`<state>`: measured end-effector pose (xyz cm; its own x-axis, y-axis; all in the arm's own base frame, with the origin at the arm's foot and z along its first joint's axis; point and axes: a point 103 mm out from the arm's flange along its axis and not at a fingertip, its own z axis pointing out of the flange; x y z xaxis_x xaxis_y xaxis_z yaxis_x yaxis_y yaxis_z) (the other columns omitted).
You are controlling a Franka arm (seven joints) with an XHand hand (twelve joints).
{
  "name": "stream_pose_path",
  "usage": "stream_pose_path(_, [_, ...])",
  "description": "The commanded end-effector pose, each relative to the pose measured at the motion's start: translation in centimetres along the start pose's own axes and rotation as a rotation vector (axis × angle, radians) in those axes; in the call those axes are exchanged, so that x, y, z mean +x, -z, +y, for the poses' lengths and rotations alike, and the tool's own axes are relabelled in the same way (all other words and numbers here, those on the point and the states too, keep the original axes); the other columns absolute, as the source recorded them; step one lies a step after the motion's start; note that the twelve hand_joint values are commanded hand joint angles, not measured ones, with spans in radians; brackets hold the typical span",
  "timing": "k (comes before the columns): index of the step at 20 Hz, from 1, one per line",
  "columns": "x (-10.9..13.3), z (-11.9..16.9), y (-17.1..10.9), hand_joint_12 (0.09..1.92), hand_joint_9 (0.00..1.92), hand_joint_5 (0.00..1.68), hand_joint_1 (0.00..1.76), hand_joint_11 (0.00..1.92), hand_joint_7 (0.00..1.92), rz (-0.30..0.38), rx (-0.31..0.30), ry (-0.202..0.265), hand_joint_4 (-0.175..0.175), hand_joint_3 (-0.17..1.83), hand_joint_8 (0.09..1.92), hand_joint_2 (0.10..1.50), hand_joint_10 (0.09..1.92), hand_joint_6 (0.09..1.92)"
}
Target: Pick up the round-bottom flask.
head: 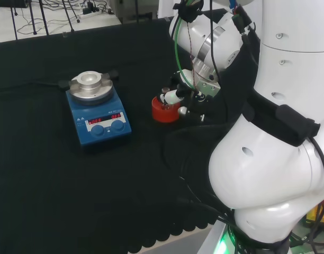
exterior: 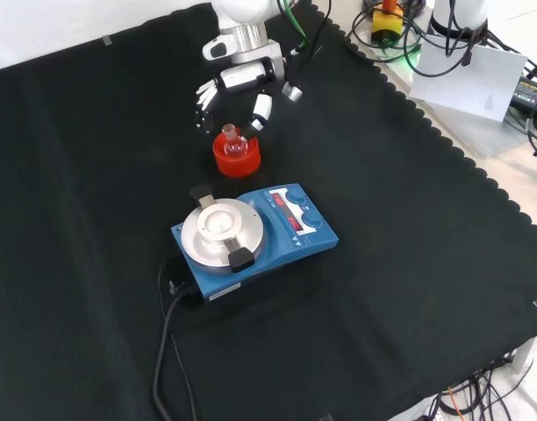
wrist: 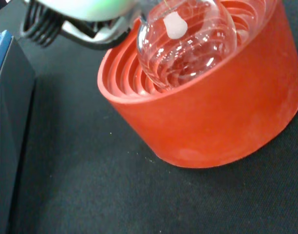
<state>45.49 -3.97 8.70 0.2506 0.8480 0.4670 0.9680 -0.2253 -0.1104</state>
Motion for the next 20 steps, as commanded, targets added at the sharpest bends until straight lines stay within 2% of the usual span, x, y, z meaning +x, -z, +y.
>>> stream_pose_path(1, [0.25, 0.27, 0.17, 1.32, 0.64, 0.71, 0.95, 0.25, 0.49, 0.008, -0.011, 0.007, -0.072, 0.61, 0.67, 0.59, 0.63, 0.76])
stream_pose_path(20, [-0.34, 0.71, 0.02, 1.32, 0.67, 0.77, 0.98, 0.27, 0.50, 0.001, -0.013, -0.005, -0.072, 0.64, 0.67, 0.59, 0.63, 0.81])
